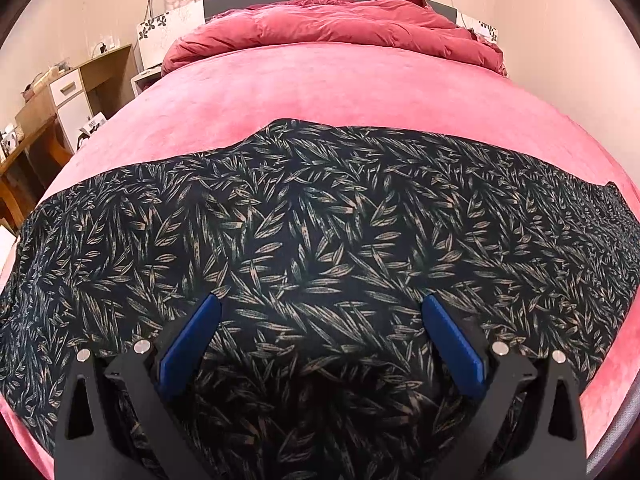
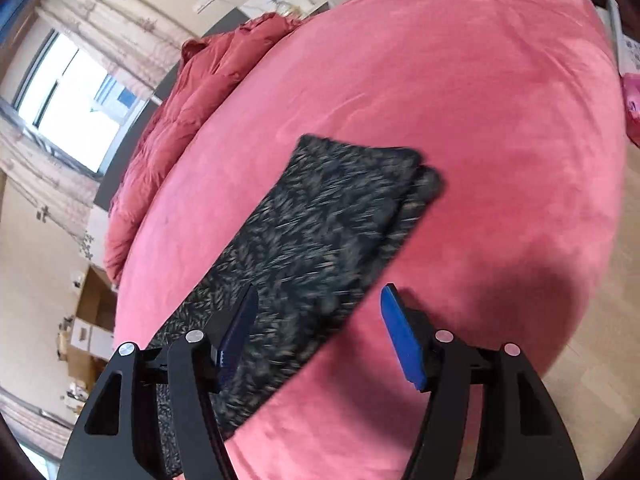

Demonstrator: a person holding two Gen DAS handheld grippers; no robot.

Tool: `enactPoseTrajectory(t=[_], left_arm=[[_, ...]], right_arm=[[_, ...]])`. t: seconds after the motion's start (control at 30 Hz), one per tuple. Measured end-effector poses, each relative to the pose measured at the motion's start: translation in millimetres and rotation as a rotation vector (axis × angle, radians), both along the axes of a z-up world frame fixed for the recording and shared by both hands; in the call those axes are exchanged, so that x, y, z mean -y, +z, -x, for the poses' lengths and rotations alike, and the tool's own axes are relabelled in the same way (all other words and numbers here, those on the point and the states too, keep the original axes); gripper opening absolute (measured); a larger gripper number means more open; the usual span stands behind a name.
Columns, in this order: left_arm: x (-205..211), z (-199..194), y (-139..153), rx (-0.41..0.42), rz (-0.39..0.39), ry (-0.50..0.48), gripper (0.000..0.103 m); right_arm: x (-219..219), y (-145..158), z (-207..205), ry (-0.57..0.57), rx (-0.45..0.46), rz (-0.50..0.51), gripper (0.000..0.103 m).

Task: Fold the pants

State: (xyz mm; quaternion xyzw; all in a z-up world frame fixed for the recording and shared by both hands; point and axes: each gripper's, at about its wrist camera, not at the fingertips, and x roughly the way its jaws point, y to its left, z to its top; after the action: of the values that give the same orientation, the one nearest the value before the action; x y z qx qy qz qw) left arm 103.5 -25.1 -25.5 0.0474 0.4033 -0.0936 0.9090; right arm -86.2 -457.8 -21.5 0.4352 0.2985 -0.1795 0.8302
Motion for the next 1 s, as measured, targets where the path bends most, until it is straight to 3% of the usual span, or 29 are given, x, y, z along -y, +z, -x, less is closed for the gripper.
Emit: enactPoseTrajectory(t=[0.13, 0.27, 0.43, 0.7, 0.9, 1.0], left_arm=[[1.0, 6.3, 0.7, 0.01, -0.004, 0.005, 0.101], [-1.6, 16.0, 2.0, 0.024, 0.012, 0.006, 0.101], [-16.5, 32.1, 11.8, 0.062, 0.097, 0.009, 0.101], [-66.2, 34.3, 18.1, 0.083, 0.15, 0.145, 0.101], [-109.9, 23.8, 15.7, 0.083, 0.184, 0.245, 0.101], [-121.2, 16.4, 7.3, 0.067, 0.188, 0.248, 0.101]], right_arm=[[17.9, -18.0, 20.7, -0.05, 0.007, -0.044, 0.063], [26.0, -25.2, 22.8, -0.055, 0.096, -0.095, 0.063], [42.5, -28.9, 17.4, -0.063, 0.186, -0.11, 0.063], [48.7, -24.9, -12.8, -0.063, 0.202, -0.074, 0.062], [48.1, -27.5, -37.8, -0.041, 0.175, -0.09, 0.038], [49.6, -25.4, -46.3, -0.044, 0.11, -0.071, 0.016]])
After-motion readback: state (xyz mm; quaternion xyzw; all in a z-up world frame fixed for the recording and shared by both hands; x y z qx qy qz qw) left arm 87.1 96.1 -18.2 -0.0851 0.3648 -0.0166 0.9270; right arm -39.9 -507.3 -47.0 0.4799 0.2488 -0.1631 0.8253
